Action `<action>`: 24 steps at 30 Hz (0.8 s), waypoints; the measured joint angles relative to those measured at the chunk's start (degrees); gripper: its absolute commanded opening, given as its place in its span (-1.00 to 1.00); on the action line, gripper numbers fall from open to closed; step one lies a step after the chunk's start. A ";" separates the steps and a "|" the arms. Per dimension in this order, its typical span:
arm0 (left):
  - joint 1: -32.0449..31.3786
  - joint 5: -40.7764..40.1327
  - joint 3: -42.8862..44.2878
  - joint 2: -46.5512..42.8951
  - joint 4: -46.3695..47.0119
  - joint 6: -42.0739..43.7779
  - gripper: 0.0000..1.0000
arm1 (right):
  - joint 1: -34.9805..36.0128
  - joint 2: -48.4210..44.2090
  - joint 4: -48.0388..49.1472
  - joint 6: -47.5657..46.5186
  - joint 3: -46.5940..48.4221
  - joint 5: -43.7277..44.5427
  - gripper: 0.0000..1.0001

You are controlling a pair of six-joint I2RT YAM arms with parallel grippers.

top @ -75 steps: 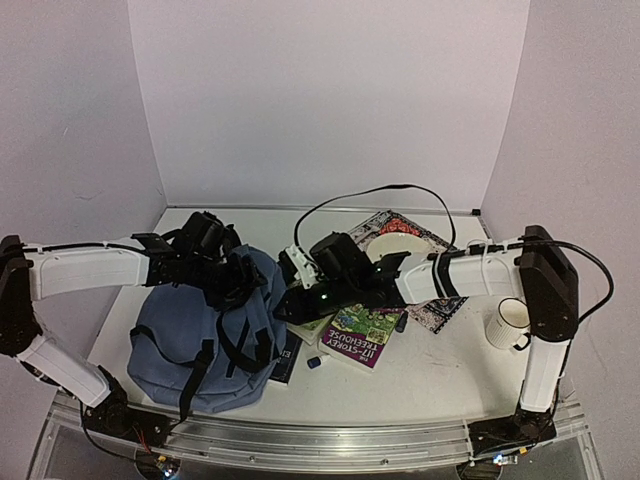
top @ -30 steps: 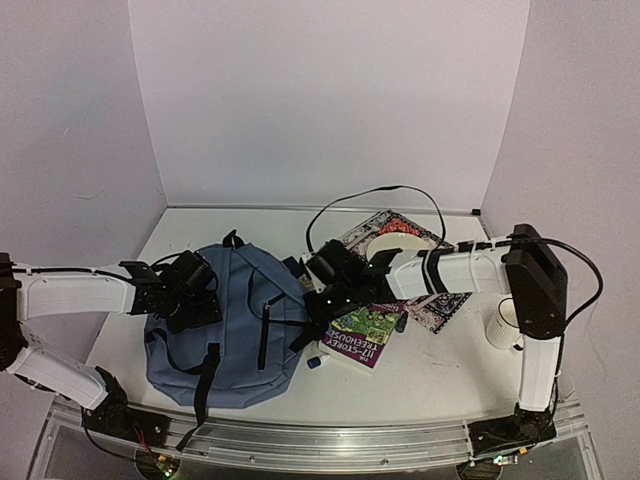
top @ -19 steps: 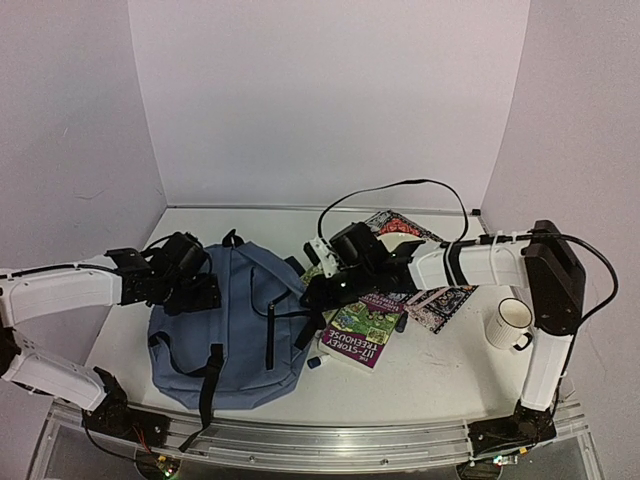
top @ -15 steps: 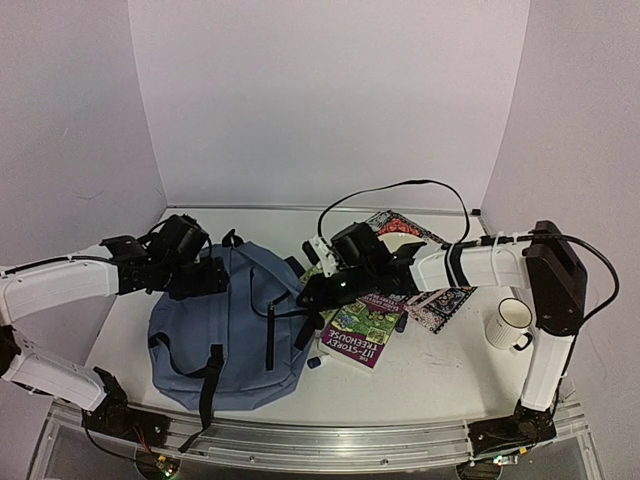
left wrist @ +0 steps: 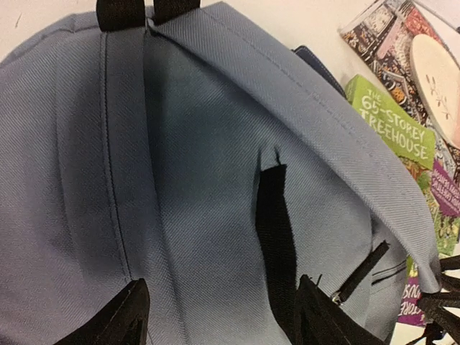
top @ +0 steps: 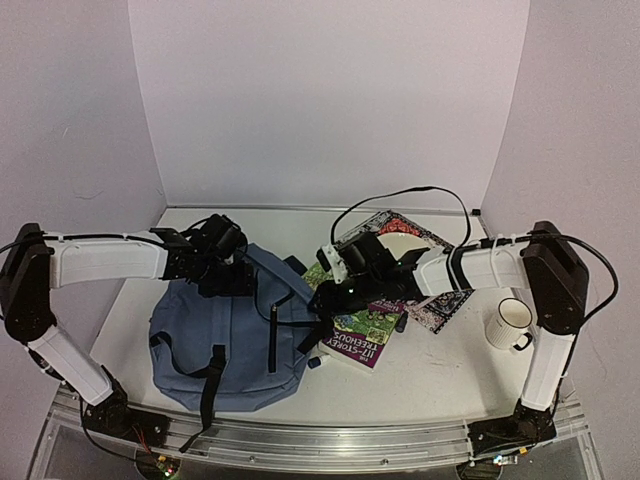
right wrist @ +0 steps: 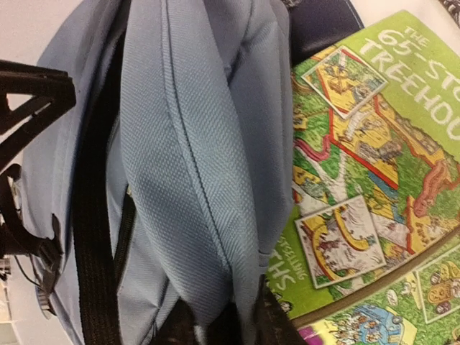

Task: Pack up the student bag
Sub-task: Adjust the student bag with the book.

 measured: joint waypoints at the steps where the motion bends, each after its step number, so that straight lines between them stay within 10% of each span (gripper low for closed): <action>1: 0.00 0.21 0.03 0.82 0.00 0.23 0.39 | 0.00 0.03 -1.25 -0.73 0.63 1.03 -0.03; 11: -2.31 4.26 0.29 3.06 1.00 -0.17 0.24 | 1.30 -0.40 -8.02 -9.38 6.72 7.73 0.23; 24: -5.66 2.63 0.30 1.21 2.31 -2.77 0.49 | 2.26 5.66 -8.01 -11.91 14.88 9.33 0.71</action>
